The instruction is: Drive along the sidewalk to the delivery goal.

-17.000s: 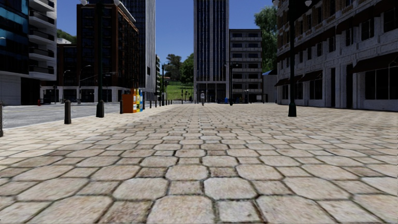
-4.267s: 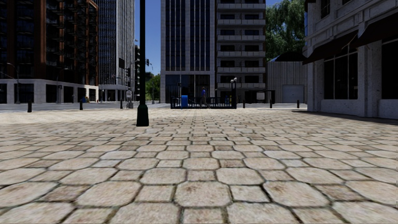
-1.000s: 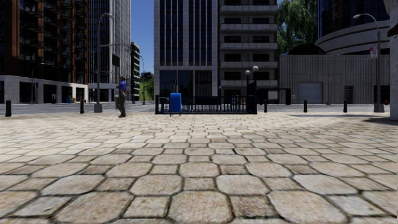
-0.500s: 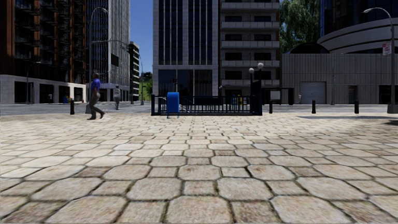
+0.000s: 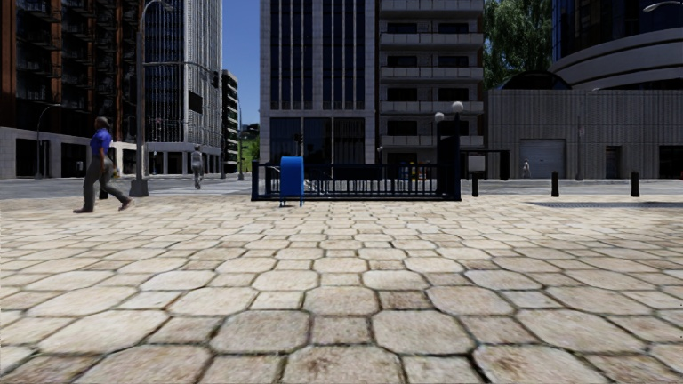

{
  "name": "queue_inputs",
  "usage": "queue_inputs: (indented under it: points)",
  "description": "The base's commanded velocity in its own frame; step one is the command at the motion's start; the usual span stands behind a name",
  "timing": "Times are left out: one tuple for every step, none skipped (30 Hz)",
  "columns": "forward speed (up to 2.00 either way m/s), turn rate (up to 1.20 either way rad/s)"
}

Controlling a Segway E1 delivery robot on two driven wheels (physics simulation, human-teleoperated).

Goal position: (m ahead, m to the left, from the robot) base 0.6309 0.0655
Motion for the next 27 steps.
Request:
queue_inputs:
  points:
    - [1.73, 0.0]
    - [1.73, 0.0]
    - [1.73, 0.0]
    - [1.73, 0.0]
    - [1.73, 0.0]
    - [1.73, 0.0]
    - [1.73, 0.0]
    - [1.73, 0.0]
    - [1.73, 0.0]
    - [1.73, 0.0]
    - [1.73, 0.0]
    - [1.73, 0.0]
    - [1.73, 0.0]
    - [1.73, 0.0]
    - [1.73, 0.0]
    - [1.73, 0.0]
    - [1.73, 0.0]
    - [1.73, 0.0]
    - [1.72, 0.0]
    - [1.62, 0.0]
    - [1.62, 0.0]
    - [1.43, 0.0]
    - [1.08, 0.0]
    - [0.68, 0.0]
    - [0.35, 0.0]
    - [0.35, 0.0]
    - [0.08, 0.0]
